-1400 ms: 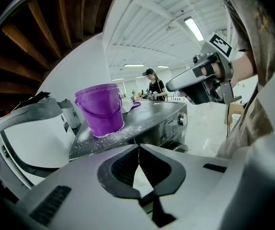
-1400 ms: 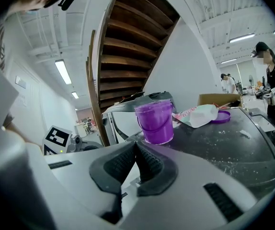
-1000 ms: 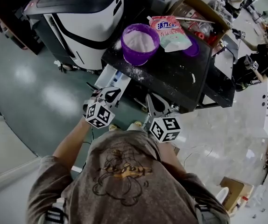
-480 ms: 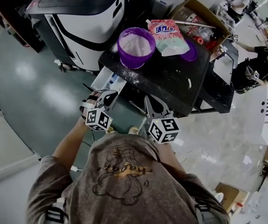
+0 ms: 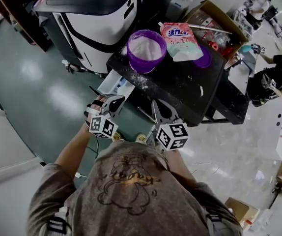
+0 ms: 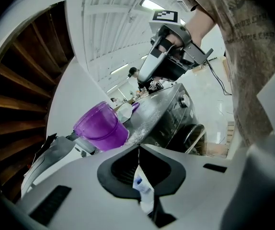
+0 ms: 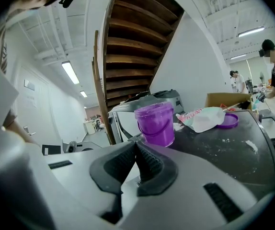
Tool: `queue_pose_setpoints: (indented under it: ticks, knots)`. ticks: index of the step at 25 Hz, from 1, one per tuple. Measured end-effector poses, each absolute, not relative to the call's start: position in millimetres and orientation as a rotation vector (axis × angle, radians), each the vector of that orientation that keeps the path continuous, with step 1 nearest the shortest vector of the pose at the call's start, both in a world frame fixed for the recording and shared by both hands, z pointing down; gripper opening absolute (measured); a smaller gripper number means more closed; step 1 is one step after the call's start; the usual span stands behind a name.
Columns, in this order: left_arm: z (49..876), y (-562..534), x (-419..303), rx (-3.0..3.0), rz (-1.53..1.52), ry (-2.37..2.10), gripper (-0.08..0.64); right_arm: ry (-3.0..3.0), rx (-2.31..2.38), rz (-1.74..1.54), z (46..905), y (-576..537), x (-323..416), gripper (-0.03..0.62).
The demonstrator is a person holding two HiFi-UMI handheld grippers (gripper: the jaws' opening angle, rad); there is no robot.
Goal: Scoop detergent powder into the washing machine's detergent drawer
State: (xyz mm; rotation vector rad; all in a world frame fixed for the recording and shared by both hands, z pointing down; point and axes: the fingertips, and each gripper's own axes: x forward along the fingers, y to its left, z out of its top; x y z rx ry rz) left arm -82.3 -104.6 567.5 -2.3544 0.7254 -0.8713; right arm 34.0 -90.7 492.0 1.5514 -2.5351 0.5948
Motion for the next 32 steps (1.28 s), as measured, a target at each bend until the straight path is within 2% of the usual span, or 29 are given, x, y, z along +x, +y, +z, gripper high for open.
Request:
queue_pose_setpoints:
  ticks: [8, 17, 32]
  knots:
    - [549, -114, -88, -2.516, -0.786, 0.897, 0.023, -2.543, 1.551, 0.58, 490, -94, 45, 0.001]
    - [505, -141, -118, -2.868, -0.381, 1.399, 0.023, -2.547, 1.567, 0.555, 484, -103, 60, 0.001]
    - [429, -142, -133, -2.882, -0.023, 1.591, 0.023, -2.55, 1.643, 0.499, 462, -116, 78, 0.001]
